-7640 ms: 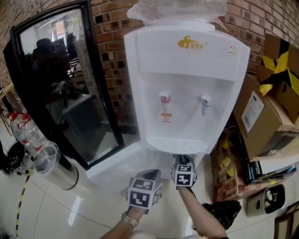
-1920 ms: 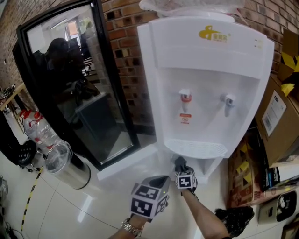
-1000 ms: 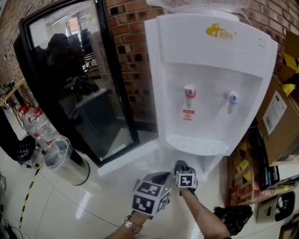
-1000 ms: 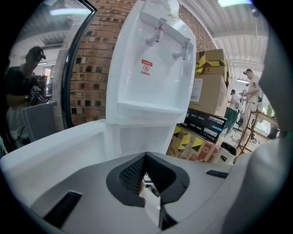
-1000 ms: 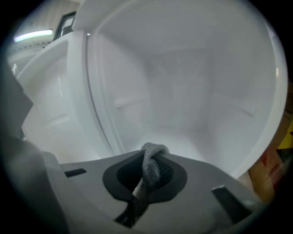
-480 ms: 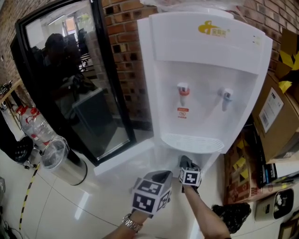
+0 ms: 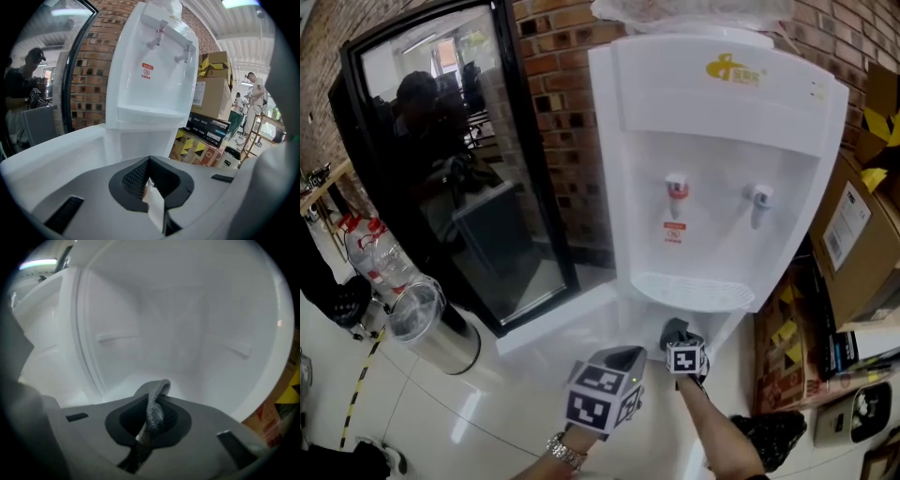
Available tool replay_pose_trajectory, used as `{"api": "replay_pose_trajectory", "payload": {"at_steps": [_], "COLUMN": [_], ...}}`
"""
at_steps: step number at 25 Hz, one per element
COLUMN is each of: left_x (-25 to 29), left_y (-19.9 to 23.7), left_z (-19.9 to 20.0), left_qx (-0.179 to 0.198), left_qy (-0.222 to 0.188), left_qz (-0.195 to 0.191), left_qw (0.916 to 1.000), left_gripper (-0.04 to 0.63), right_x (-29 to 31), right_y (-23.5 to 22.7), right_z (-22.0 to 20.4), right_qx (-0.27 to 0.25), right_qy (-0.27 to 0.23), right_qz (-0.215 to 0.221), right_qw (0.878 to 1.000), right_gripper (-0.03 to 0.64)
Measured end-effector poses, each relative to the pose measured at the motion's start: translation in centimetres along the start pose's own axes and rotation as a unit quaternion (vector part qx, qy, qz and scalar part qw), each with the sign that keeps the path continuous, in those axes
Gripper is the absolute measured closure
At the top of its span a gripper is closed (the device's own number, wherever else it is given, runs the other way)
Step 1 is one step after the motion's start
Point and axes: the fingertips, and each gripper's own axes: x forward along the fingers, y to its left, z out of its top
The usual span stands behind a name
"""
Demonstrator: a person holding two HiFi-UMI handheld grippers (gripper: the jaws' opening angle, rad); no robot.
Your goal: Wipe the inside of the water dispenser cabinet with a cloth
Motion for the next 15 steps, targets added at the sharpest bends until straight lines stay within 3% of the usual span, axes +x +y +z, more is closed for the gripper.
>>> {"api": "replay_pose_trajectory", "payload": {"at_steps": [3, 6, 10, 15], "left_x": [0.2, 0.5, 0.7, 0.3], "left_y": [-0.2, -0.7, -0.9, -0.5], "left_z": [0.1, 0.0, 0.0, 0.1], "left_qx": [0.001, 0.002, 0.004, 0.003], "left_qy": [-0.001, 0.000, 0.002, 0.000], "left_qz": [-0.003, -0.009, -0.013, -0.008], "left_qw": [1.0000, 1.0000, 0.9999, 1.0000], "left_gripper": [0.594, 0.594, 0.594, 0.594], "right_x": [-0.6, -1.7, -2.4, -0.9], "right_y": [-4.0, -4.4, -0.3, 6.8], "right_z": [-0.8, -0.7, 2.4, 2.5], "right_qx": [0.031, 0.066, 0.068, 0.011], "right_qy": [0.014, 0.009, -0.032, -0.026], "right_qz": [-0.047, -0.050, 0.005, 0.099], "right_qw": [0.998, 0.996, 0.997, 0.995], "right_gripper": [0.609, 0.608, 0.609, 0.609]}}
